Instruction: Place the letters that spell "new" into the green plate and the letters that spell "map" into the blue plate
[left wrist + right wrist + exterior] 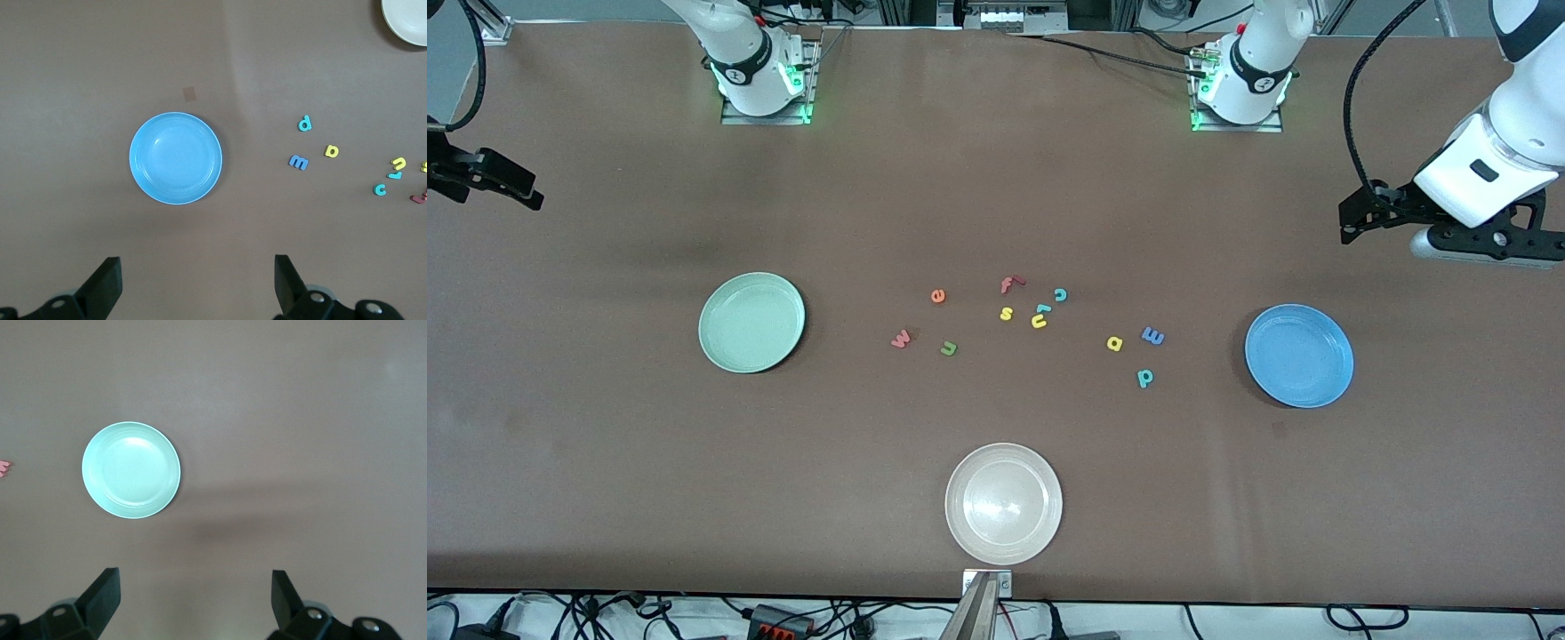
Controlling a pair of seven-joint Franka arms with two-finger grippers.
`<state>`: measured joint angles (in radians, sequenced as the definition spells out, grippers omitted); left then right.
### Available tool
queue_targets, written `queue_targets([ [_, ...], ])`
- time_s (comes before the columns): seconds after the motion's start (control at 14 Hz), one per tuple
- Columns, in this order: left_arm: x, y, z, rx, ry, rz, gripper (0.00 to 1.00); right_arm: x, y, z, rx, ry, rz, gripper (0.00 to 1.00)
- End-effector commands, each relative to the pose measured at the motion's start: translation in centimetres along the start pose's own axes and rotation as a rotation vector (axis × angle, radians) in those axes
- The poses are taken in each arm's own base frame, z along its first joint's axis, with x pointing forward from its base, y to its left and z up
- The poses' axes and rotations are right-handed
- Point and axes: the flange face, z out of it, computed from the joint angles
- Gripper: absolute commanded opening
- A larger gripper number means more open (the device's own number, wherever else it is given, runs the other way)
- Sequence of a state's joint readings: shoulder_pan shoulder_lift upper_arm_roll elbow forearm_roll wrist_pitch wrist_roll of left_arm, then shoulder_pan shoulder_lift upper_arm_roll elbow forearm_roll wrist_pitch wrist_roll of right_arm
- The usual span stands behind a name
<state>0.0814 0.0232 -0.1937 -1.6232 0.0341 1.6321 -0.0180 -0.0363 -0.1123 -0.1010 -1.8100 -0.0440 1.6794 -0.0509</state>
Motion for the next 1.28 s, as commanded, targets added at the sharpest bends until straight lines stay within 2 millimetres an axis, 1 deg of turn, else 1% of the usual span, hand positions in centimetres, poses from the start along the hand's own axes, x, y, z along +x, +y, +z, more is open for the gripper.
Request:
queue_targets([
  [0.0, -0.2, -0.1, -0.7, 0.016, -0.004, 0.015, 1.00, -0.3, 0.4, 0.1, -0.003, -0.002, -0.006, 1.00],
  [0.36, -0.1, 0.0, -0.6, 0.016, -0.005, 0.018, 1.00, -0.2, 0.5, 0.3, 0.001, -0.003, -0.002, 1.00],
  [0.43, -0.1, 0.0, -0.6, 0.016, -0.005, 0.016, 1.00, 0.3, 0.3, 1.1, 0.004, -0.024, -0.008, 1.00],
  [0.5, -0.1, 0.4, -0.6, 0.016, -0.006, 0.021, 1.00, 0.5, 0.0, 1.4, 0.006, -0.027, -0.010, 1.00],
  [0.57, 0.0, 0.6, 0.1, 0.007, -0.032, 0.022, 1.00, 0.9, -0.3, 1.6, 0.005, -0.033, -0.014, 1.00],
  [0.64, -0.2, 0.6, 1.3, 0.004, -0.088, 0.024, 1.00, 1.5, -0.7, 3.0, 0.004, -0.060, -0.023, 1.00],
  [0.71, 0.3, 0.8, 3.9, -0.004, -0.173, 0.032, 1.00, 2.1, -1.0, 4.3, 0.004, -0.083, -0.029, 1.00],
  [0.78, 0.8, 2.5, 7.1, -0.011, -0.271, 0.068, 1.00, 2.9, -1.6, 6.1, 0.013, -0.110, -0.036, 1.00],
  [0.85, 1.6, 4.8, 9.4, -0.010, -0.301, 0.099, 1.00, 3.8, -3.0, 8.3, 0.057, -0.143, -0.043, 1.00],
  [0.93, 2.8, 6.8, 11.7, -0.015, -0.296, 0.126, 1.00, 4.7, -4.4, 9.9, 0.100, -0.154, -0.047, 1.00],
  [1.0, 3.7, 8.9, 13.8, -0.014, -0.281, 0.146, 1.00, 6.0, -6.5, 11.4, 0.113, -0.145, -0.070, 1.00],
  [1.07, 4.6, 10.8, 16.6, -0.016, -0.275, 0.136, 1.00, 6.6, -8.9, 12.6, 0.107, -0.144, -0.104, 1.00],
  [1.14, 5.6, 12.5, 18.9, -0.014, -0.253, 0.119, 1.00, 7.0, -11.2, 13.8, 0.097, -0.141, -0.138, 1.00],
  [1.21, 6.4, 14.0, 20.8, -0.022, -0.222, 0.108, 1.00, 7.3, -12.9, 15.2, 0.088, -0.149, -0.159, 1.00],
])
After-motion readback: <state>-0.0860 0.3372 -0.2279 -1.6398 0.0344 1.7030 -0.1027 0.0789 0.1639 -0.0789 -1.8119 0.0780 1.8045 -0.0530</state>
